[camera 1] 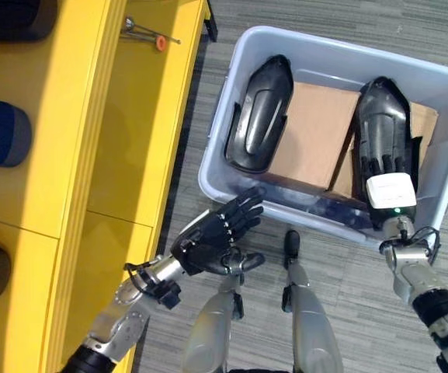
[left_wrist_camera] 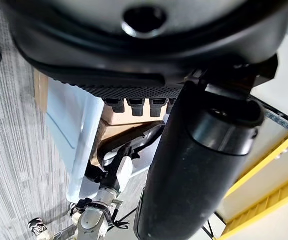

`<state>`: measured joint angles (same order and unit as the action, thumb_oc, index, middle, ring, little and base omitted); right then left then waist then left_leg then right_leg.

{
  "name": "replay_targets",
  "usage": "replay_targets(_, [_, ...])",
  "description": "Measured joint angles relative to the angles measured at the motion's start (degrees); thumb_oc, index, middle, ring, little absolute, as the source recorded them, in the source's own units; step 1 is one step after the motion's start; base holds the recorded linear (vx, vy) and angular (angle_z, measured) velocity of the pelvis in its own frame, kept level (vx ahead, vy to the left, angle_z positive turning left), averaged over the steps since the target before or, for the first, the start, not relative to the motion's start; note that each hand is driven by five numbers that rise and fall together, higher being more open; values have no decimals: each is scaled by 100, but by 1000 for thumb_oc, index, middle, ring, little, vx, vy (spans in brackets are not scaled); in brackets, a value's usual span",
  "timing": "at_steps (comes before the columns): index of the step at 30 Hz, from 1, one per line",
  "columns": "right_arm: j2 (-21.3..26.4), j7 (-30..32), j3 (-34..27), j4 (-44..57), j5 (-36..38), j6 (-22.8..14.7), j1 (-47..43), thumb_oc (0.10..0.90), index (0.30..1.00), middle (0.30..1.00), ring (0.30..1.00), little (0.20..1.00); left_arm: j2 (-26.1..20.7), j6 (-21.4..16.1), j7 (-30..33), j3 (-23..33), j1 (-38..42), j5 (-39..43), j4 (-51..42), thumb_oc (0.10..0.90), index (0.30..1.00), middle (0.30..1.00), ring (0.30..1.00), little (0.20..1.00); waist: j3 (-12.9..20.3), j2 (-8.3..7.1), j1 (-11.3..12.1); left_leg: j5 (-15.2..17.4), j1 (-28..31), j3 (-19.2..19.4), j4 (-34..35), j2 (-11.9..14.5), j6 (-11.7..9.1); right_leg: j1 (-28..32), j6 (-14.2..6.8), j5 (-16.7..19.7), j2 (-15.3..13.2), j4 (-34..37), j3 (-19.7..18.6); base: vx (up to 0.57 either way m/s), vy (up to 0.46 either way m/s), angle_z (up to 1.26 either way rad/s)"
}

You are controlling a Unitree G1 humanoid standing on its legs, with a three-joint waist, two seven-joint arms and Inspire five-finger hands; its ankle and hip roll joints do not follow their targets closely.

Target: Move parts from the plastic box to the shelf.

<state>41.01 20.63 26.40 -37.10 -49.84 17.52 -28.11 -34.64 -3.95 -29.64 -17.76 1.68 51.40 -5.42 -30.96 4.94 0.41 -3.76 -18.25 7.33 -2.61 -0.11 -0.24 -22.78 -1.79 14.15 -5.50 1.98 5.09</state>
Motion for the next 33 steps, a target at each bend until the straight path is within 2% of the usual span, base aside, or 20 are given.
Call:
replay_targets(1, [-41, 49, -4, -147, 179, 32, -60, 461, 385, 385, 385, 385, -1, 0, -1, -1, -6, -1, 57, 900, 1000, 1000, 1000, 1000, 0, 0, 6, 0, -28, 1, -28, 0, 1, -22, 3, 3, -3, -23, 6, -27, -39, 2])
replay_targets(2, [-63, 130, -14, -239, 255, 66, -117, 400, 300, 300, 300, 300, -1, 0, -1, -1, -4, -1, 91, 900, 1000, 1000, 1000, 1000, 0, 0, 0, 0, -59, -4, -49, 0, 1, -53, 2, 2, -9, -46, 11, -21, -40, 3])
replay_targets(4, [-74, 247, -18, -457, 469, 80, -430, 400, 300, 300, 300, 300, -1, 2, -1, -22, 3, -1, 107, 900, 1000, 1000, 1000, 1000, 1, 1, 3, 1, -87, -37, -100, -7, -2, -73, -1, -4, -23, -82, 17, -37, -51, 5])
replay_targets(7, [-252, 249, -73, -956, 1263, 29, -854, 400, 300, 300, 300, 300, -2, 2, 1, -119, 126, -5, 102, 900, 1000, 1000, 1000, 1000, 5, 3, 30, 34, -202, -119, -254, -5, -37, -181, -13, -175, -59, -305, 99, -43, -50, 15])
replay_targets(12, [-215, 302, -257, -1501, 1759, -359, -1220, 400, 300, 300, 300, 300, -2, 3, 35, -281, 321, -67, 90, 900, 1000, 1000, 1000, 1000, 27, -16, 73, 66, -685, -156, -595, 8, 29, -629, -61, -393, -163, -661, 286, -61, -30, 4])
replay_targets(15, [-102, 302, -259, -1508, 1757, -416, -1340, 400, 300, 300, 300, 300, 2, 9, 54, -298, 397, -241, 80, 900, 1000, 1000, 1000, 1000, 32, -11, 141, 64, -988, -173, -829, 28, 31, -1113, 23, -733, -245, -1377, 361, -51, -6, 4])
replay_targets(17, [-48, 302, -275, -1536, 1738, -500, -1346, 400, 300, 300, 300, 300, -2, 12, 69, -324, 376, -254, 86, 900, 1000, 1000, 1000, 1000, 50, 8, 158, 69, -1080, -188, -933, 17, 22, -1175, -102, -830, -267, -1321, 375, -35, 0, 4])
replay_targets(18, [-30, 301, -265, -1543, 1728, -529, -1373, 400, 300, 300, 300, 300, -1, 12, 69, -335, 376, -255, 86, 900, 1000, 1000, 1000, 1000, 58, 31, 213, 71, -1090, -193, -877, 108, 26, -1179, -254, -939, -223, -1255, 418, -34, -12, -40])
replay_targets(19, [-6, 301, -279, -1557, 1710, -570, -1419, 400, 300, 300, 300, 300, -3, 10, 70, -345, 351, -265, 65, 900, 1000, 1000, 1000, 1000, 75, 132, 371, 21, -1182, -139, -870, 305, 13, -1443, -3, -1125, -111, -2118, 511, -26, -20, -20])
replay_targets(20, [-2, 305, -294, -1568, 1707, -573, -1382, 400, 300, 300, 300, 300, -15, 1, 70, -353, 351, -273, 67, 900, 1000, 1000, 1000, 1000, 77, 127, 339, 22, -1205, -179, -918, 253, -1, -1417, 144, -1462, -171, -2842, 508, -18, -23, 17])
replay_targets(21, [25, 313, -315, -1616, 1672, -605, -1345, 400, 300, 300, 300, 300, 6, -10, 73, -347, 325, -270, 64, 900, 1000, 1000, 1000, 1000, 86, 164, 308, 28, -1179, -223, -946, 189, -56, -1210, 242, -1827, -191, -2748, 488, -15, -22, 42])
replay_targets(26, [23, 420, -229, -1934, 1149, -743, -1242, 400, 300, 300, 300, 300, -5, -14, -30, -337, 89, -270, 32, 900, 1000, 1000, 1000, 1000, 252, 394, 369, -31, -947, -282, -827, 196, -70, -1002, 266, -1807, -160, -2689, 504, 3, -9, 4])
replay_targets(27, [53, 503, -114, -1852, 945, -721, -1120, 400, 300, 300, 300, 300, -5, -15, -137, -312, 3, -269, 19, 900, 1000, 1000, 1000, 1000, 290, 479, 374, -138, -772, -285, -731, 195, -67, -838, 266, -1784, -148, -2623, 512, 29, -27, -3])
replay_targets(33, [311, 557, 153, -513, 699, -609, 31, 400, 300, 300, 300, 300, -7, -26, -459, 42, -372, -228, -186, 900, 1000, 1000, 1000, 1000, 295, 469, 265, -206, -74, -286, -414, 212, -57, -121, 253, -1675, -29, -2277, 500, 33, -28, -3])
